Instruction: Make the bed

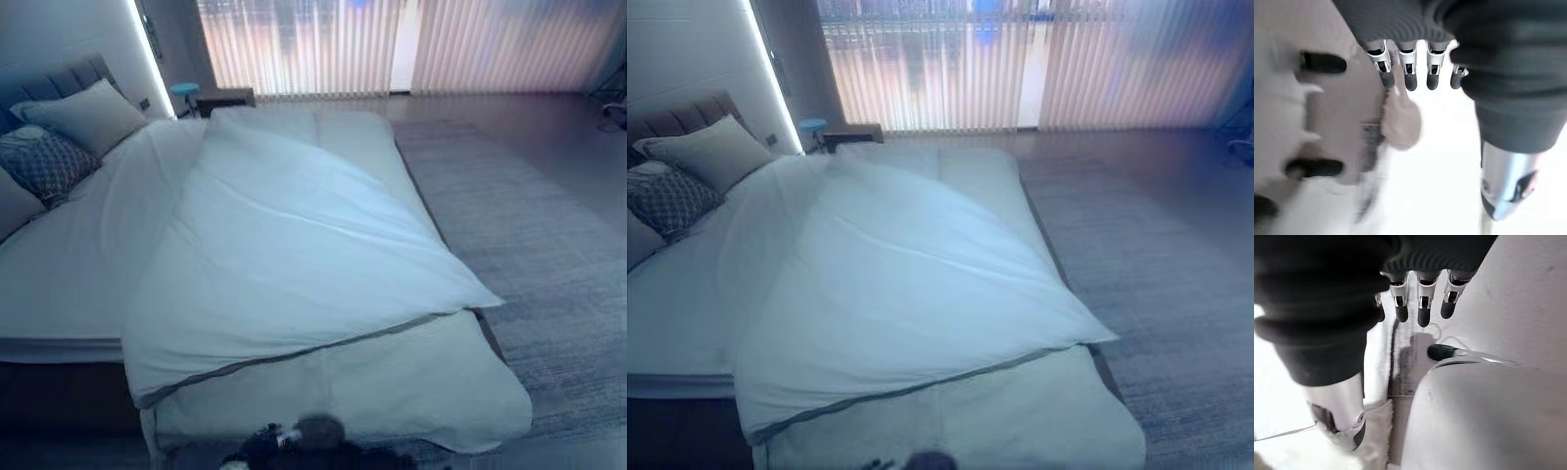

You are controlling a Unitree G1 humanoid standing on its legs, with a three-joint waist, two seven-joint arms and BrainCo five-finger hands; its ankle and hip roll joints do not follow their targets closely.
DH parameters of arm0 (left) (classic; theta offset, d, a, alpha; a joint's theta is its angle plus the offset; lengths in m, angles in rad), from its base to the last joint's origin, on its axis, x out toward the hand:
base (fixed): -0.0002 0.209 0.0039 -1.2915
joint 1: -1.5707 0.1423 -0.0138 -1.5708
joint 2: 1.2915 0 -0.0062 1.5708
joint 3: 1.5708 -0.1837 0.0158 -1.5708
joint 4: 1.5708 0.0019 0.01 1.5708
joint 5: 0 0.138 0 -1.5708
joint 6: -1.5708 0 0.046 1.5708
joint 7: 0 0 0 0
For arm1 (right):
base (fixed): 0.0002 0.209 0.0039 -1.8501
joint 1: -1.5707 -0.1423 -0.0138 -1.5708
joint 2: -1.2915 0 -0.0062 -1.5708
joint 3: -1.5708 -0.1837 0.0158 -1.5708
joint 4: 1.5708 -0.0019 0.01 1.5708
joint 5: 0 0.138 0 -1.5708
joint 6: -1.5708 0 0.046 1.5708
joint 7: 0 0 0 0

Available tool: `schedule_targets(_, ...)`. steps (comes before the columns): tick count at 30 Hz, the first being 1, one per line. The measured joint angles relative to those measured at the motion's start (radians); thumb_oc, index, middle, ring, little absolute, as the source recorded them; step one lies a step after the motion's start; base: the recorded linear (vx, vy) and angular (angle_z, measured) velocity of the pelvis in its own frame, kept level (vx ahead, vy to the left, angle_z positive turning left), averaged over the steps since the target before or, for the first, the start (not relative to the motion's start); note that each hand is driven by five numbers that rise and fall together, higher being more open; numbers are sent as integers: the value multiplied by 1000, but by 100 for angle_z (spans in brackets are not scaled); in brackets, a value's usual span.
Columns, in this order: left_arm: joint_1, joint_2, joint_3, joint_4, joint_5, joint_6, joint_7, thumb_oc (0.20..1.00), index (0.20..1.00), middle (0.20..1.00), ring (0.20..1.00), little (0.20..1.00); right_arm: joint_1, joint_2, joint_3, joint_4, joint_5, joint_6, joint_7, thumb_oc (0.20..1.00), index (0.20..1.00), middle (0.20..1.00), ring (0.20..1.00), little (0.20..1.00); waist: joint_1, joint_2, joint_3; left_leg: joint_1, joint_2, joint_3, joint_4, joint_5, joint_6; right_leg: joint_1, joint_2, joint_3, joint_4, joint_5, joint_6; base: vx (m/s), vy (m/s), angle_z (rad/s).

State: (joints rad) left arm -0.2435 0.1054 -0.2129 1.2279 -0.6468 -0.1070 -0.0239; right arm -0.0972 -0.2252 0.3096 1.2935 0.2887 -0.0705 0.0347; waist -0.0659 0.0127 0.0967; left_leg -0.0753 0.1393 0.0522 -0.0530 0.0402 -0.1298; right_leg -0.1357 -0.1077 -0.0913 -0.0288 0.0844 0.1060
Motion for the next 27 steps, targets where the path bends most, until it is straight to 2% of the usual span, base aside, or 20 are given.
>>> schedule_targets(2, -50, 9, 4, -24, -72, -4, 24, 1000, 1000, 1000, 1000, 1000, -17, 3, 15, -34, 19, -3, -1, 1000, 1000, 1000, 1000, 1000, -3, -24, 47, -18, 1, 1, 11, 9, -4, -21, 2, 0, 14, -3, 4, -219, -65, -4)
schedule_targets(3, -93, 11, 23, -36, -129, -10, 36, 1000, 1000, 1000, 1000, 1000, -19, 3, 24, -64, 25, -5, -1, 1000, 1000, 1000, 1000, 1000, -4, -37, 70, -60, 3, -2, 56, 1, -11, -61, 0, -2, 52, -16, 1, -199, -56, 2)
schedule_targets(6, -203, 16, 61, -41, -215, -18, 63, 1000, 1000, 1000, 1000, 1000, -53, 4, 43, -89, 46, -6, -2, 1000, 1000, 1000, 1000, 1000, -7, -53, 133, -129, 5, -16, 112, -3, -14, -125, 0, -4, 116, -27, -4, -110, 0, 9)
schedule_targets(7, -240, 17, 110, -78, -278, -26, 79, 1000, 1000, 1000, 1000, 1000, -72, 4, 43, -124, 58, -7, -7, 1000, 1000, 1000, 1000, 1000, -24, -58, 160, -177, 4, -22, 155, -13, -14, -171, -5, -4, 165, -44, -6, -136, 9, 8)
schedule_targets(12, -357, 43, 196, -135, -406, -77, 98, 1000, 1000, 1000, 1000, 1000, -121, 8, 49, -230, 78, -13, -19, 1000, 1000, 1000, 1000, 1000, -39, -68, 236, -295, 3, -32, 253, -38, -12, -298, -12, 2, 286, -73, -15, -85, 6, 2)
schedule_targets(19, -463, 80, 276, -174, -549, -99, 108, 1000, 1000, 1000, 1000, 1000, -124, -5, 87, -385, 77, -12, -31, 1000, 1000, 1000, 1000, 1000, -60, -99, 275, -446, 3, -45, 377, -66, -13, -447, -18, 16, 402, -97, -23, -53, 3, -1)
schedule_targets(27, -627, 180, 308, -142, -603, -127, 180, 1000, 1000, 1000, 1000, 1000, -143, -9, 114, -433, 77, -11, -67, 1000, 1000, 1000, 1000, 1000, -88, -121, 293, -535, 4, -52, 447, -90, -10, -518, -16, 25, 425, -93, -20, -2, 14, -3)
